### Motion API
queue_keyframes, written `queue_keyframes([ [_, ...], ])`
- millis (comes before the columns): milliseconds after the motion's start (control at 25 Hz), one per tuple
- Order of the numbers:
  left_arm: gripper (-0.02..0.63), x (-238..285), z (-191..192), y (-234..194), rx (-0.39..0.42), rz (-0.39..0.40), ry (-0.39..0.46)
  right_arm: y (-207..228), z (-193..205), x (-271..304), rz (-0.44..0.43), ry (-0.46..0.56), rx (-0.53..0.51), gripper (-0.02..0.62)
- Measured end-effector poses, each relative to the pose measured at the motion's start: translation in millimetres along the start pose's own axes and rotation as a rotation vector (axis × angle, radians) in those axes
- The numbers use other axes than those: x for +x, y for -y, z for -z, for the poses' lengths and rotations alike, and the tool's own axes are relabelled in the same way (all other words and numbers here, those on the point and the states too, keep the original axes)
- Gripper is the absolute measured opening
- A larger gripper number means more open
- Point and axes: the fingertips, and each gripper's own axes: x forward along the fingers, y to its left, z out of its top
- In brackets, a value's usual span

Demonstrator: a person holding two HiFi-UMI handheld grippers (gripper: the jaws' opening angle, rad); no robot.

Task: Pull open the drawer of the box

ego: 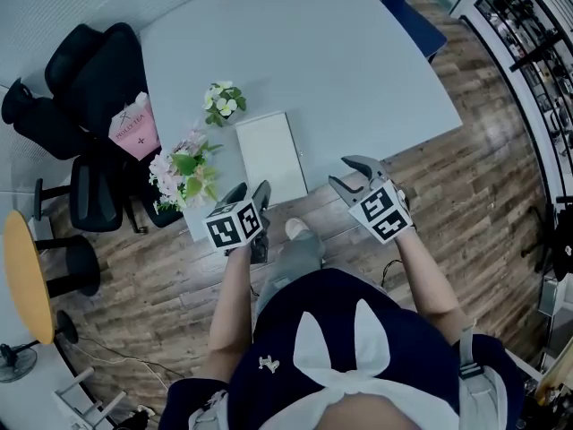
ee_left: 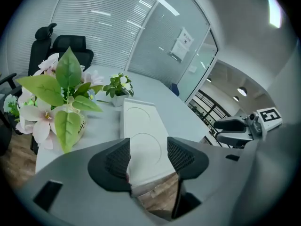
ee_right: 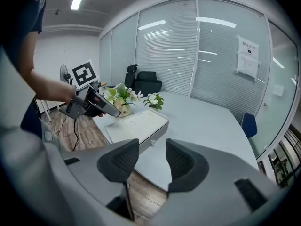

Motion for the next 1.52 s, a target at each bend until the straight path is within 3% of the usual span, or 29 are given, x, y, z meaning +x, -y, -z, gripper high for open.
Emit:
queue_keyframes([
  [440, 0.238, 31.5, 16.4, -30.5, -0.088, -0.016, -0.114, 13.6, 9.0, 56.5, -0.066, -0.107, -0.099, 0.198],
  [840, 0.236, 52.2, 22.0, -43.1, -0.086, -0.031, -0.194, 9.9, 16.0, 99.7, -0.148, -0.201, -0.251, 0.195],
  [1040, 0.229, 54.4, 24.7, -41.7, -0.099, 0.0, -0.224, 6.3, 24.0, 113.2, -0.196, -0.26, -0.347, 0.195],
  [1240, 0.224, 57.9, 29.2, -40.4, -0.184, 0.044, -0.278, 3.9, 31.2, 121.9, -0.251, -0.297, -0.387, 0.195],
  [1520, 0.21, 56.0, 27.5, -38.2, -0.147, -0.003, -0.272, 1.1, 36.8, 131.9, -0.338, -0.326, -0.453, 0.189],
])
